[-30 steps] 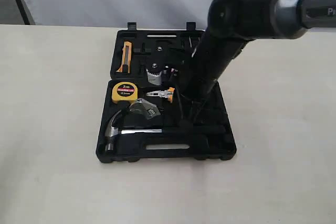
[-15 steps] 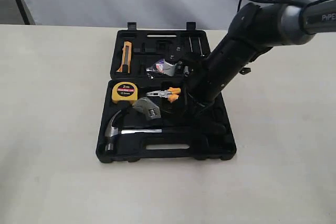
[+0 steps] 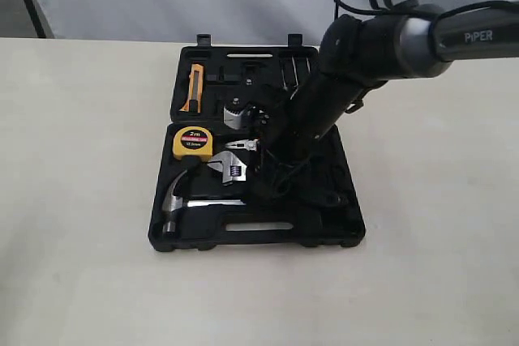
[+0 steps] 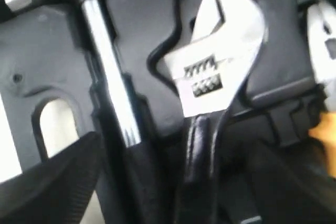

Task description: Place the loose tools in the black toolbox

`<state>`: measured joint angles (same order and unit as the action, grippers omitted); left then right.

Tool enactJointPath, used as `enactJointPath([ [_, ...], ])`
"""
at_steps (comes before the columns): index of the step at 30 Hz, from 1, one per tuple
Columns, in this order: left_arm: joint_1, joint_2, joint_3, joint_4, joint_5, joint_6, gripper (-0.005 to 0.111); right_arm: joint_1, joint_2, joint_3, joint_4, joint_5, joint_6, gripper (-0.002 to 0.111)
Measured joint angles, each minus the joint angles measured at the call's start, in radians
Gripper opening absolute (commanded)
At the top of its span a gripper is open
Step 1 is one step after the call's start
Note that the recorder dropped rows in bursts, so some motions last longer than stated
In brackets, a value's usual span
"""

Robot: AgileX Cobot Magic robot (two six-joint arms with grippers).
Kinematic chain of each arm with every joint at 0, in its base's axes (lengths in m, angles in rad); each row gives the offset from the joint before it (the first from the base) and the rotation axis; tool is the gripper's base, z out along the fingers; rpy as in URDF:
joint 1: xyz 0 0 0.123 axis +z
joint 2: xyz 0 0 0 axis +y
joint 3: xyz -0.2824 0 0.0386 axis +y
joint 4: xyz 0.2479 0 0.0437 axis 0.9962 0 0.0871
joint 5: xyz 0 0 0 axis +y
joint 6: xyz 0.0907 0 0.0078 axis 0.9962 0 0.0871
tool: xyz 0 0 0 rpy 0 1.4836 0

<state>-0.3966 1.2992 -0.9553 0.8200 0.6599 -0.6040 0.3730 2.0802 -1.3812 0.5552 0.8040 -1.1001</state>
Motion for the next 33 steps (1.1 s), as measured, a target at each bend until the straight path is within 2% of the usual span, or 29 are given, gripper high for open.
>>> enactJointPath([
  [5,0.0,0.0,0.0,0.0,0.0,0.0,0.001,0.0,-0.039,-0.063,0.0,0.018,0.002,0.077],
  [13,0.0,0.0,0.0,0.0,0.0,0.0,0.001,0.004,-0.088,-0.094,-0.044,0.186,0.032,0.076],
  [16,0.0,0.0,0.0,0.0,0.0,0.0,0.001,0.031,-0.064,-0.095,-0.132,0.202,0.1,0.065],
  [19,0.0,0.0,0.0,0.0,0.0,0.0,0.001,0.091,-0.052,-0.095,-0.271,0.16,0.194,0.044],
  [20,0.0,0.0,0.0,0.0,0.0,0.0,0.001,0.11,-0.043,-0.095,-0.326,0.13,0.251,0.043],
  [22,0.0,0.0,0.0,0.0,0.0,0.0,0.001,0.119,-0.025,-0.095,-0.371,0.094,0.312,0.051],
  [23,0.0,0.0,0.0,0.0,0.0,0.0,0.001,0.119,-0.02,-0.095,-0.373,0.086,0.329,0.061],
  [25,0.0,0.0,0.0,0.0,0.0,0.0,0.001,0.119,-0.014,-0.095,-0.391,0.066,0.361,0.073],
  [33,0.0,0.0,0.0,0.0,0.0,0.0,0.001,0.119,0.024,-0.095,-0.438,0.042,0.35,0.073],
])
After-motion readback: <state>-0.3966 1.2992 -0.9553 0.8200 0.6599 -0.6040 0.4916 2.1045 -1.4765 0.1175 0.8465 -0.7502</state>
